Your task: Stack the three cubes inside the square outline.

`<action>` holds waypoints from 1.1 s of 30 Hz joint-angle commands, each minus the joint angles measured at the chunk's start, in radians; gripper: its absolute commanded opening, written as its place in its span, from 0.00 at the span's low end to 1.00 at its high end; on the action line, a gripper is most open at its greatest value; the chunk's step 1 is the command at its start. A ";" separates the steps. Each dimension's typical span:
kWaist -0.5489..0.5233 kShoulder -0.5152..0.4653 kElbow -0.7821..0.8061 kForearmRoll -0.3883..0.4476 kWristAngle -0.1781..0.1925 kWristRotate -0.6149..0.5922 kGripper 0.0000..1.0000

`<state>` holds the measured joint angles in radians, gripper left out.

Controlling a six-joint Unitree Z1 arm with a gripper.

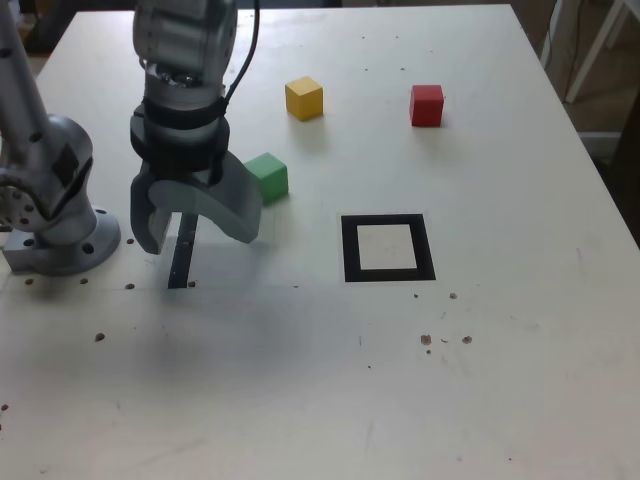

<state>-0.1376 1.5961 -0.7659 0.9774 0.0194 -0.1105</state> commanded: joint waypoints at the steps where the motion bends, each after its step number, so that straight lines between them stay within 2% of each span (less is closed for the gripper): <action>1: -0.002 0.001 -0.002 -0.001 -0.001 -0.002 0.99; 21: -0.002 -0.005 -0.011 0.007 0.007 0.004 0.99; 33: 0.053 -0.083 -0.111 0.142 0.064 0.045 1.00</action>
<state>-0.0991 1.5380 -0.8576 1.0958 0.0755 -0.0760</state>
